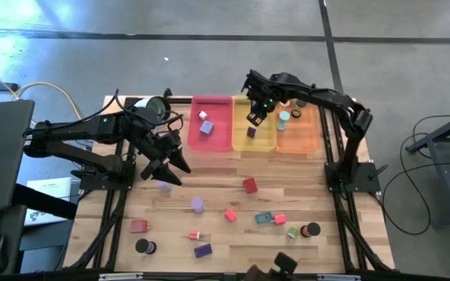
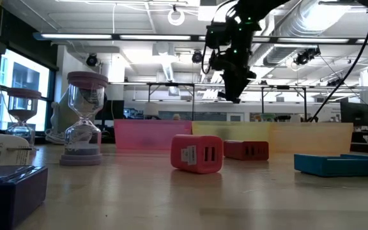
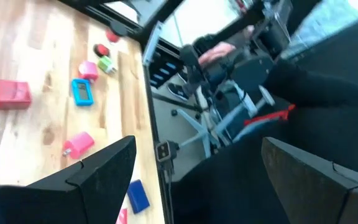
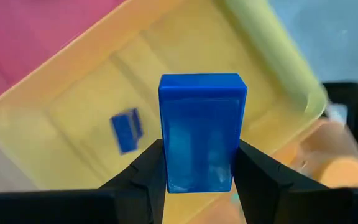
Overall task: Pick & Place Office items
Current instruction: Put the blue digital clock into the yellow bin
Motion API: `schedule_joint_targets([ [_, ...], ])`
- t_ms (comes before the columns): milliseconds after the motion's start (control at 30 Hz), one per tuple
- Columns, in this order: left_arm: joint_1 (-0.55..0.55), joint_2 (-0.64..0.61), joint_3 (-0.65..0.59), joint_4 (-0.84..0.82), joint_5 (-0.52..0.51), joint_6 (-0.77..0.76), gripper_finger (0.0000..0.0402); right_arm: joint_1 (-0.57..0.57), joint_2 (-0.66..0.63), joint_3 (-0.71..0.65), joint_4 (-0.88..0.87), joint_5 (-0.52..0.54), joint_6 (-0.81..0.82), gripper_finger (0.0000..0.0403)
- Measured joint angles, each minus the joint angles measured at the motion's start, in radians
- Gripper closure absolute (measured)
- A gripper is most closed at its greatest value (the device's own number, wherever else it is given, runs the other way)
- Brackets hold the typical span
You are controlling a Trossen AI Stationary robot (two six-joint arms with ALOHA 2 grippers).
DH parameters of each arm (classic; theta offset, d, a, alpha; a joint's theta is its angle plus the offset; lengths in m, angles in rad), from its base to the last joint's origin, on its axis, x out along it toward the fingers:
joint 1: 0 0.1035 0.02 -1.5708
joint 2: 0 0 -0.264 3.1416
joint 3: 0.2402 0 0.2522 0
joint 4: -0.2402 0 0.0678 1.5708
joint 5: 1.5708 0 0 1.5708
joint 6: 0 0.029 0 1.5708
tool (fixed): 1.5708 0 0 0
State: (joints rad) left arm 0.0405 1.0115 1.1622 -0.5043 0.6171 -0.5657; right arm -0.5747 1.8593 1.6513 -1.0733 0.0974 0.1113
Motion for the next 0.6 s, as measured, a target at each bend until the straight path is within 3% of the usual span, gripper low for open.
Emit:
schedule_joint_targets([
  [400,0.000,0.000,0.000,0.046,-0.131,-0.057,0.0062,-0.047,0.256,0.247,-0.077,-0.076,-0.087,0.0266],
  [600,0.000,0.000,0.000,0.046,-0.184,-0.063,0.0062,-0.048,0.335,0.305,-0.104,-0.075,-0.139,0.0266],
])
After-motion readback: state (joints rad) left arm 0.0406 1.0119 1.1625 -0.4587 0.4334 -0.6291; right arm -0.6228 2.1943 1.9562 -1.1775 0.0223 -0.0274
